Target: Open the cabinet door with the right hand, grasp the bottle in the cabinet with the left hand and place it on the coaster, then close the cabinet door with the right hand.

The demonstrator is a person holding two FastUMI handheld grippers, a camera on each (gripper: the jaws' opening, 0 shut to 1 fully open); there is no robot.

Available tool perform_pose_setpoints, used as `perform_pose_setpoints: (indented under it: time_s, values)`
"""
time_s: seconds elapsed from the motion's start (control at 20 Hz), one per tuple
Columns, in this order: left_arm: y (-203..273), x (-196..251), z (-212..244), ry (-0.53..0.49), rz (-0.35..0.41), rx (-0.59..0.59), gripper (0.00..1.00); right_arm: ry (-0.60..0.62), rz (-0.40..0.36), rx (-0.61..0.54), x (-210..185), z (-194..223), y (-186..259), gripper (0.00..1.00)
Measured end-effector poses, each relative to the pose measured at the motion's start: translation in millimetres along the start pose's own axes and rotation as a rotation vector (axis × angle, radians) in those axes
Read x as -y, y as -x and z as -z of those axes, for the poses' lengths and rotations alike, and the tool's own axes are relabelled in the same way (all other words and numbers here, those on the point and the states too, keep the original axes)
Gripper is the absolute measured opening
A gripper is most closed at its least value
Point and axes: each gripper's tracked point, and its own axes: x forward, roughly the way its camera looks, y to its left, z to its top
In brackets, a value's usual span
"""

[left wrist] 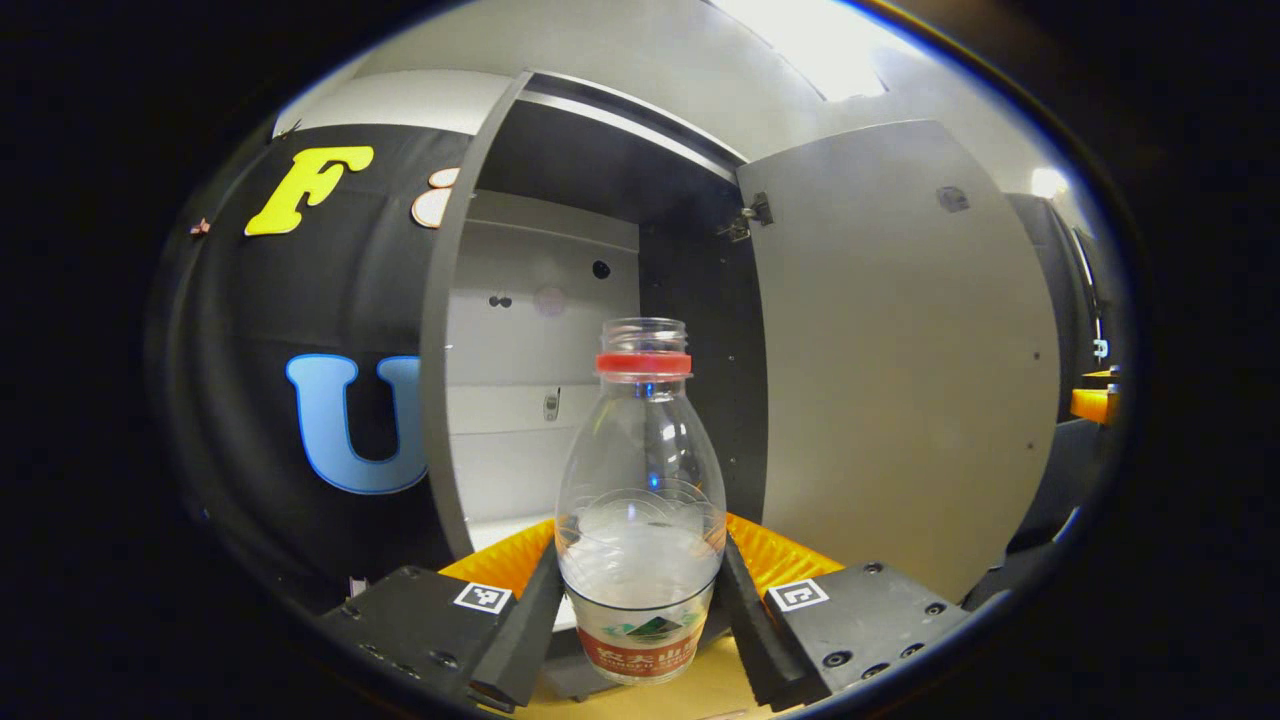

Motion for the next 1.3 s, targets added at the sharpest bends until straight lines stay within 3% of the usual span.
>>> perform_pose_setpoints:
  time_s: [0.25,0.65,0.8,0.9,1.1,1.3]
  values:
    - [48,-4,36,0.037,0.021,-0.034,0.78,-0.042,-0.13,0.004,-59,-2,14,0.97]
    - [107,9,113,0.074,-0.043,-0.074,0.78,-0.053,-0.39,0.02,-164,22,-1,0.98]
    - [120,29,163,0.083,-0.039,-0.101,0.78,-0.034,-0.445,0.029,-178,42,-3,0.98]
    - [131,35,201,0.074,-0.079,-0.131,0.79,-0.026,-0.474,0.007,-184,63,-3,0.98]
    - [148,43,258,0.054,-0.135,-0.106,0.79,-0.047,-0.532,-0.075,-190,112,8,0.98]
    - [143,47,307,0.105,-0.156,-0.077,0.79,-0.029,-0.565,-0.185,-180,172,17,0.98]
